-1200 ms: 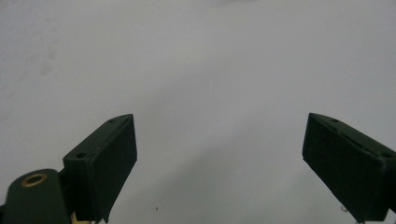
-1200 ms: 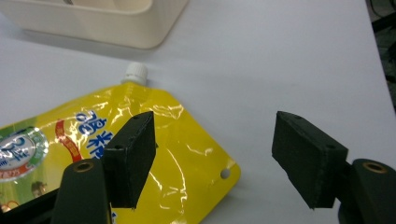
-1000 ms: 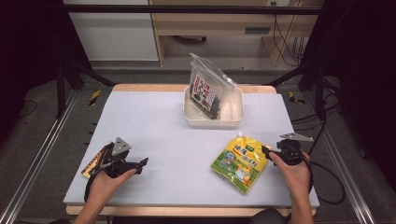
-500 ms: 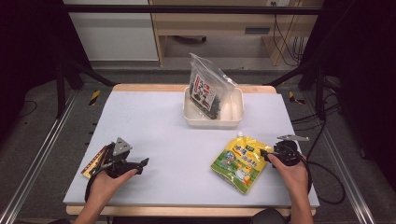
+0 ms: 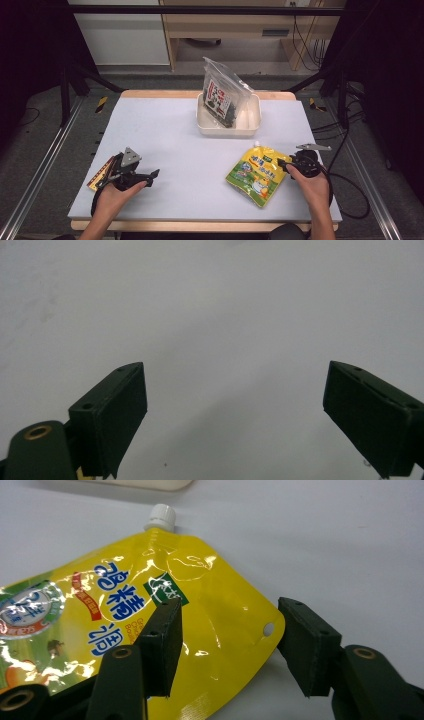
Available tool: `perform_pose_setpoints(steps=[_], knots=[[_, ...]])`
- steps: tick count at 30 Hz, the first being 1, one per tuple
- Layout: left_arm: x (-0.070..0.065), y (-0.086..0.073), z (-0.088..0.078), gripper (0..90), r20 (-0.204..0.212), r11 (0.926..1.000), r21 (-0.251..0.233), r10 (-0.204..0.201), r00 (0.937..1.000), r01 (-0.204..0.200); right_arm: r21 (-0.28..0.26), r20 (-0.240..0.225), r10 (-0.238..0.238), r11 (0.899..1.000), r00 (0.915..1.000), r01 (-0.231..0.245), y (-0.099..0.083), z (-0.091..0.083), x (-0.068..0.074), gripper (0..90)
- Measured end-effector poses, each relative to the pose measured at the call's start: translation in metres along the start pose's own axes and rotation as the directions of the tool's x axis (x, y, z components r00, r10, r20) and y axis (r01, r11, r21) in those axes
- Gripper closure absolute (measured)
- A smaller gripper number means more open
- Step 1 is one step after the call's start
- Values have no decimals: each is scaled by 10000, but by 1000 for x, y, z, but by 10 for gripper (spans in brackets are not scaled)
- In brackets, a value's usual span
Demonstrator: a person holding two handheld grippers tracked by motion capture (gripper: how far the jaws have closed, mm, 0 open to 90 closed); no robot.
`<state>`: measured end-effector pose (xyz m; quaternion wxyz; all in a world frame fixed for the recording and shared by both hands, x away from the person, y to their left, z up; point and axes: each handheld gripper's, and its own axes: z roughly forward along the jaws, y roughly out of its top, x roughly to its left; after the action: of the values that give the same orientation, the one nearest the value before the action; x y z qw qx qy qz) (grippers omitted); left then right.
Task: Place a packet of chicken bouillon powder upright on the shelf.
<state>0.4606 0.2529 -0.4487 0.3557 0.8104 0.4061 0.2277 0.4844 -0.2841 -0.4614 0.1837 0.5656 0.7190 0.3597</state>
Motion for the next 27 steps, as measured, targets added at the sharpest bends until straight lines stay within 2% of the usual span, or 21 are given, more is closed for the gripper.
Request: perform_pose_setpoints(steps=[7,14,18,20,23,27], knots=[[0,0,0,104,-7,10000,13,17,10000,-17,-268,-137,13,9996,9999,-17,4,-6,6,561],[0,0,1,105,-4,10000,9,21,10000,-21,6,393,75,10000,9992,-75,4,-3,5,780],[0,1,0,106,5,10000,-5,28,10000,-28,55,528,146,9999,9985,-149,4,-3,2,900],[0,1,0,106,7,10000,-5,16,10000,-16,46,469,215,9998,9987,-217,4,-4,2,900],[0,0,0,106,-6,10000,-35,-8,10000,8,-40,462,78,10000,9989,-76,7,-6,4,900],[1,0,-1,109,-29,10000,-15,-8,10000,8,-578,337,-212,9981,9992,231,18,-17,14,900]])
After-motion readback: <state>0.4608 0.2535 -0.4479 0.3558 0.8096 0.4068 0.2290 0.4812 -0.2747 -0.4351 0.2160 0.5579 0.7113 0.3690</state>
